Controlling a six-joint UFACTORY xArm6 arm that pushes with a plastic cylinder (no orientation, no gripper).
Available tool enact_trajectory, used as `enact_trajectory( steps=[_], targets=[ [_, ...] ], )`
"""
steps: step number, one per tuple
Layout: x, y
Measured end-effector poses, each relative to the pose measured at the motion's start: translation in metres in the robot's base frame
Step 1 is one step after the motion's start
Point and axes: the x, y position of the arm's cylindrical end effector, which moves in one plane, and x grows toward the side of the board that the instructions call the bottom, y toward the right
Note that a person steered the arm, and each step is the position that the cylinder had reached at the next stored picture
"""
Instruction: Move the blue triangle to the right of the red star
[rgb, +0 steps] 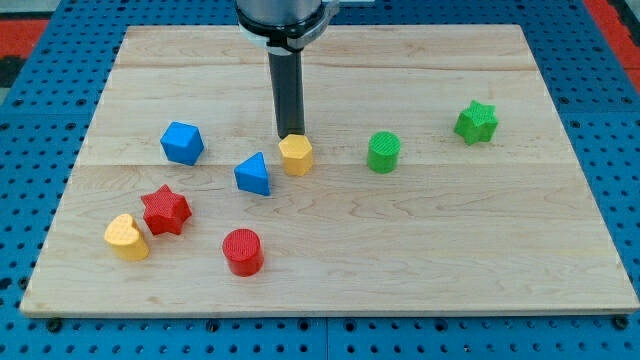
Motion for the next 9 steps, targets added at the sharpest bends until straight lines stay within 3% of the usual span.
enact_trajectory(
  steps=[1,2,3,5,7,8,9],
  targets=[
    [0.031,-0.004],
    [0.033,-0.010],
    [-0.001,0.001],
    [0.075,-0.056],
    [0.093,-0.040],
    [0.084,-0.057],
    [0.072,-0.123]
  ],
)
